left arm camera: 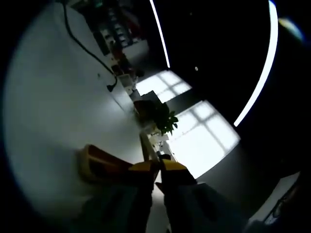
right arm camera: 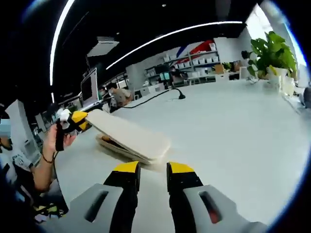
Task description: Arrange the utensils inside the cutlery case until each visible utensil rests in its matching compartment.
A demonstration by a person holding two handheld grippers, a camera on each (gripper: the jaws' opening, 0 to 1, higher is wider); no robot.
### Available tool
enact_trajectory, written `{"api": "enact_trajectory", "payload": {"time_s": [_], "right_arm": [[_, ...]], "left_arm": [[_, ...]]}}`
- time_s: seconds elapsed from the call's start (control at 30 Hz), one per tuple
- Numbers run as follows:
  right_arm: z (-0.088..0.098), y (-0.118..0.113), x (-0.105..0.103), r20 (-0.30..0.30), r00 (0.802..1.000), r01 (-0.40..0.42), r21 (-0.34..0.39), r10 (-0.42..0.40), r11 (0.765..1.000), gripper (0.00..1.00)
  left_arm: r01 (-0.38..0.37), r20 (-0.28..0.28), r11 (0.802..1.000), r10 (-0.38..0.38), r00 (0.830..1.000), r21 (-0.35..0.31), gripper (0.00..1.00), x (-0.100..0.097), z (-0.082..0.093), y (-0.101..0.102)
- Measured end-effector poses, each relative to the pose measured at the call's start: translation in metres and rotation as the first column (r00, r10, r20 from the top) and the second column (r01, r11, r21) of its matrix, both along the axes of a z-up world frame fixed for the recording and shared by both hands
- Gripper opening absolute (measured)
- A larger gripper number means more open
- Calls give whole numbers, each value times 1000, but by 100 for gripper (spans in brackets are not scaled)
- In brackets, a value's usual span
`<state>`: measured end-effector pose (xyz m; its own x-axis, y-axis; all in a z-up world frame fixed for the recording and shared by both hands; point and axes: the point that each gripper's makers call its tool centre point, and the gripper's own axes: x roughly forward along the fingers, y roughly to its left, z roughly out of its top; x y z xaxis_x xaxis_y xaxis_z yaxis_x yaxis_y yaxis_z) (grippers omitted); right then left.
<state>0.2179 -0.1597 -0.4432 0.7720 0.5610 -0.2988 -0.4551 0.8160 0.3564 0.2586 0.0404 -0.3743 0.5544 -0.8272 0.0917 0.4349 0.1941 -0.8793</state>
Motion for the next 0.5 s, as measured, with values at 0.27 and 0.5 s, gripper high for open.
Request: {"api": "enact_trajectory", "payload": {"time_s": [0.27, 0.5], "right_arm": [[-1, 9, 2, -137, 991, 41, 250, -6, 967, 16], [-7, 9, 8, -202, 979, 68, 289, -8, 955, 13]], "left_arm": [[-6, -3, 1000, 6, 1000, 12, 5, 3, -2, 1], [-18, -5, 999, 18, 1000, 30, 5, 5, -6, 3]]}}
